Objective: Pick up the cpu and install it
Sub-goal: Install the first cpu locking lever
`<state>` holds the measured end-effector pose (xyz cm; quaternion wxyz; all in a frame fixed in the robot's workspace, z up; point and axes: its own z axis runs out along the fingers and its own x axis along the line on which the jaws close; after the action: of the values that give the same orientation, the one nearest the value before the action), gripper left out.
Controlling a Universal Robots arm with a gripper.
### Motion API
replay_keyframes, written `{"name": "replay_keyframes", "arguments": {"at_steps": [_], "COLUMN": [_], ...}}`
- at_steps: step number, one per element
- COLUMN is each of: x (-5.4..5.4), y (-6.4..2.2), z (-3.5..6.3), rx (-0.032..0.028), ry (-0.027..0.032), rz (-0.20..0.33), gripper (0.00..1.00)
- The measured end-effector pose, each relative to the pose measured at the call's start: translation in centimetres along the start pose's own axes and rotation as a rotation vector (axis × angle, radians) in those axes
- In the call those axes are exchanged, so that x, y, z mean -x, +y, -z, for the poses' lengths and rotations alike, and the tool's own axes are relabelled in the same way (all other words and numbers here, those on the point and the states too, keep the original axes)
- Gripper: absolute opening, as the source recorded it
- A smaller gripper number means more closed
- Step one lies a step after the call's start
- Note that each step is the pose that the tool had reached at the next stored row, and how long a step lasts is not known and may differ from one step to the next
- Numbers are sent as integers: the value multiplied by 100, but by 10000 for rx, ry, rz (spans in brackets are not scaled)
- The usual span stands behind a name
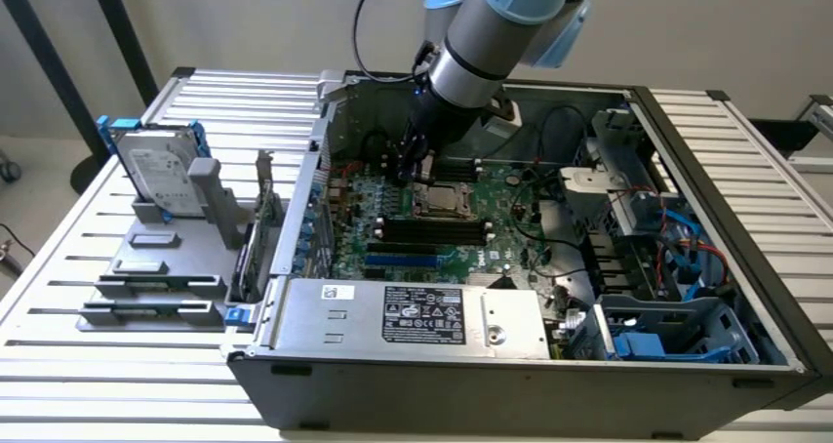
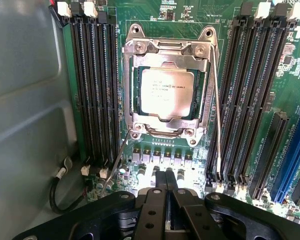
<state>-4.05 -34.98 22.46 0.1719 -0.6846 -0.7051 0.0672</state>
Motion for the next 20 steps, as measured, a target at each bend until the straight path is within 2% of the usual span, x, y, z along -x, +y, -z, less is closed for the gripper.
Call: {"name": "replay_keyframes", "arguments": {"at_steps": [6, 8, 10, 16, 18, 20], "x": [0, 0, 0, -3, -3, -1], "y": [0, -1, -7, -33, -47, -70], "z": [0, 1, -2, 6, 10, 7], "rx": [2, 9, 24, 23, 4, -46], "ry": [4, 40, 138, 583, 737, 881], "rz": [-4, -63, -175, -533, -622, -631], "gripper": [11, 11, 11, 11, 11, 11]}}
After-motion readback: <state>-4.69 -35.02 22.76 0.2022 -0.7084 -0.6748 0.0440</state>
